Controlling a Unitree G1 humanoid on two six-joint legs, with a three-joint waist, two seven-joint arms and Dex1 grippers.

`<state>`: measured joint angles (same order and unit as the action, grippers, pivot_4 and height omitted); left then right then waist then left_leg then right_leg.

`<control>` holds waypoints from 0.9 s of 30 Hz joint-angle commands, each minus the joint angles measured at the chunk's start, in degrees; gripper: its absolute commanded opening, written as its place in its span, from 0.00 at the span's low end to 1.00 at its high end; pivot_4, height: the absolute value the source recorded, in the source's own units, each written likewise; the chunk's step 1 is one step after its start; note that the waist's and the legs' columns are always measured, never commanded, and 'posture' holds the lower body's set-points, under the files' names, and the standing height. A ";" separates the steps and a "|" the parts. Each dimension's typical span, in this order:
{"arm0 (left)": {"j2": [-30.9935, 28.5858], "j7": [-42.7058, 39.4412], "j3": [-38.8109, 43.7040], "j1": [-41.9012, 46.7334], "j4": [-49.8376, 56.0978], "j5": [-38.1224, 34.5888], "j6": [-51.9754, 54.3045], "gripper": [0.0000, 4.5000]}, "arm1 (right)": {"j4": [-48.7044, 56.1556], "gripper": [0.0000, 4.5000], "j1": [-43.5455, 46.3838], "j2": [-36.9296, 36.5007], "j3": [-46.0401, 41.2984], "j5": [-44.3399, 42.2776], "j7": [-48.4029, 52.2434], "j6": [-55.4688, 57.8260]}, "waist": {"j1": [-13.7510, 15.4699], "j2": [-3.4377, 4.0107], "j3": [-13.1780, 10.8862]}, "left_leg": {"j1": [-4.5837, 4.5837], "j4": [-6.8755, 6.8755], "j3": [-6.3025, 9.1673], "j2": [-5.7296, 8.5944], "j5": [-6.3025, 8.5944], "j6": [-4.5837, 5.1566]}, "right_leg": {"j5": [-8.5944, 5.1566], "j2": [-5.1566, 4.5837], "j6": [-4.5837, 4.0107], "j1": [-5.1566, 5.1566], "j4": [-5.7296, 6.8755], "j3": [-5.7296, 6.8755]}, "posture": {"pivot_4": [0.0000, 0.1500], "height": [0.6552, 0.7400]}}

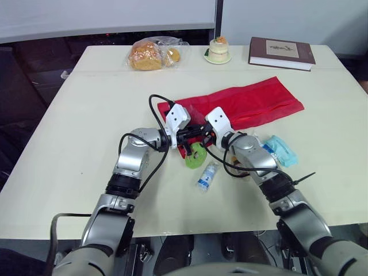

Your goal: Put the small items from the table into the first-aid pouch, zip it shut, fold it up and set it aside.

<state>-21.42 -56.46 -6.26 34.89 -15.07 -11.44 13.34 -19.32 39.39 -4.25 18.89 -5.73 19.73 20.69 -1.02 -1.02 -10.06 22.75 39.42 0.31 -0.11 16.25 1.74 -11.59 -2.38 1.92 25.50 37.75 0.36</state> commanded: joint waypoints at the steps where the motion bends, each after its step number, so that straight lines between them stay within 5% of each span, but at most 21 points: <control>1: 0.54 -0.94 -1.48 -1.61 2.57 -0.76 0.26 0.00 | 0.53 0.03 2.00 1.90 -3.15 0.32 -0.64 -5.66 | 0.01 0.00 0.00 | 0.00 0.00 -0.01 0.00 -0.01 -0.01 | 0.00 0.00 0.00 0.00 0.00 -0.01 | 1.00 0.87; 15: -3.18 -2.67 -0.20 -0.10 -1.79 0.16 -2.75 0.00 | 27.39 0.03 -11.70 -9.17 -4.46 -6.08 13.59 7.19 | 0.16 0.00 0.00 | 0.01 0.00 0.00 0.02 0.12 0.20 | 0.00 -0.02 0.00 0.00 0.00 0.01 | 1.00 0.87; 25: -13.54 -7.92 2.11 1.17 -9.57 1.39 -8.51 0.00 | 48.82 0.03 -27.31 -18.42 -21.52 -20.84 17.61 8.54 | 0.29 0.00 0.00 | -0.01 0.00 0.01 0.00 0.13 0.23 | -0.01 0.02 0.01 -0.01 0.00 0.03 | 1.00 0.87; 27: -15.01 -7.82 2.59 2.18 -11.80 1.90 -10.15 0.00 | 51.10 0.14 -29.85 -18.37 -24.99 -23.91 16.74 8.97 | 0.34 0.00 0.00 | 0.00 -0.01 0.05 0.00 0.13 0.23 | -0.01 0.04 0.00 -0.01 -0.01 0.06 | 1.00 0.87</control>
<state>-34.70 -64.18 -6.11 35.57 -26.02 -9.97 5.31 27.93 10.42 -22.36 -2.64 -26.22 37.04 29.51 -0.68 -1.03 -10.06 22.76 39.41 0.36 -0.12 16.38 1.97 -11.61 -2.35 1.92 25.49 37.75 0.41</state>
